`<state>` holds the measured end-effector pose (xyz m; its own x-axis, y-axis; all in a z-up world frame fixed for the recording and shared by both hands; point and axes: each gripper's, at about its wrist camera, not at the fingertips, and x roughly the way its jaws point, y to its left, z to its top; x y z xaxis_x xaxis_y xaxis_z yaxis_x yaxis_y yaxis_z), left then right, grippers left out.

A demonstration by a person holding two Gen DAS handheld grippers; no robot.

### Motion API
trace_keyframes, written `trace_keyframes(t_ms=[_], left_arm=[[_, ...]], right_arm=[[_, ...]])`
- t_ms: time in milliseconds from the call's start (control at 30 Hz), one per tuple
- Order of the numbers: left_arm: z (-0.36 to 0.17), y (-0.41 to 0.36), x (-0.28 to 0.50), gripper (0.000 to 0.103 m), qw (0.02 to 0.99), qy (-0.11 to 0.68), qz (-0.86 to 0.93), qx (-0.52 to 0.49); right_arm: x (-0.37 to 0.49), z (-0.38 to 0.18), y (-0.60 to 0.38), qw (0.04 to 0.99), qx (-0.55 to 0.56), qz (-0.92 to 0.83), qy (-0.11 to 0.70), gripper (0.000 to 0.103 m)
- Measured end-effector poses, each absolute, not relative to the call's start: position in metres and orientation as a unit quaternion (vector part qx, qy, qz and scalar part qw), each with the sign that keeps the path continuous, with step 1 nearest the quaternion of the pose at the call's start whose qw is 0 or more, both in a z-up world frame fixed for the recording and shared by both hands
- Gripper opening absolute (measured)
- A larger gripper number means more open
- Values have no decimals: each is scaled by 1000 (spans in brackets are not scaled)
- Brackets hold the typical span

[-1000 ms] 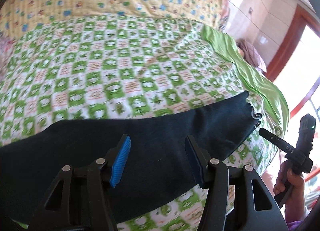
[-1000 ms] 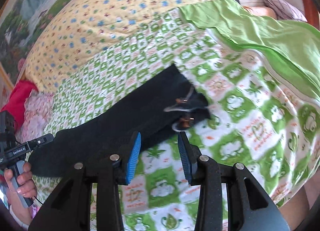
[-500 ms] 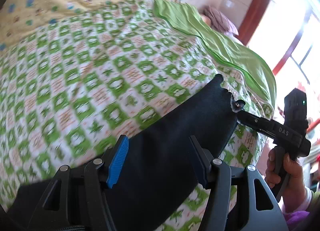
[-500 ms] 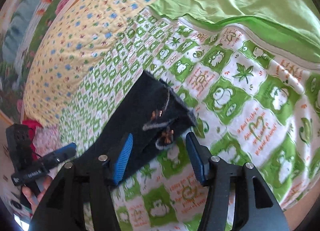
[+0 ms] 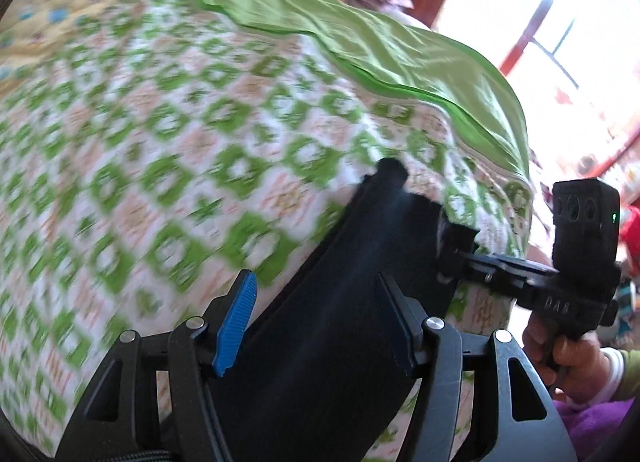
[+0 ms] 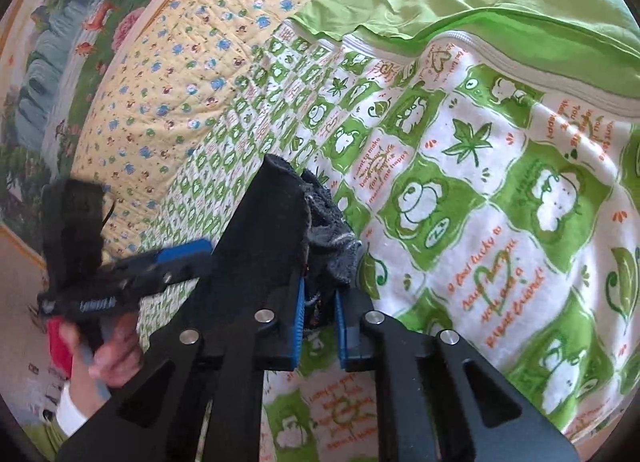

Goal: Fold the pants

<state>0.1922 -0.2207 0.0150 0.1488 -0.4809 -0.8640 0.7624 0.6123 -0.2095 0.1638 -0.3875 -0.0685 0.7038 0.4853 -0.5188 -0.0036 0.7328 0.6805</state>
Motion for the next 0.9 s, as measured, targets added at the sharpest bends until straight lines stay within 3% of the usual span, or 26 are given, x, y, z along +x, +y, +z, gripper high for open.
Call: trace_keyframes(t_ms=[300,400,433,467,900], left_arm=[[-15,-269,208,59,678,543,-472,150],[-14,-275,210,38,669,545,-486,141],[-14,-278,212,23,665,547,-491,134],[-13,-278,211,17,663,548,-494,128],[55,-209,187,11,727,471,-496,59]], right_arm=[[157,-70,-391,868,318,172,340,13],[154,-73,-393,868,317,179,337,13],[155,-73,-393,868,316,180,338,13],[155,-73,-393,867,318,182,337,13],[153,-26,-374,848,339,292,283,13]])
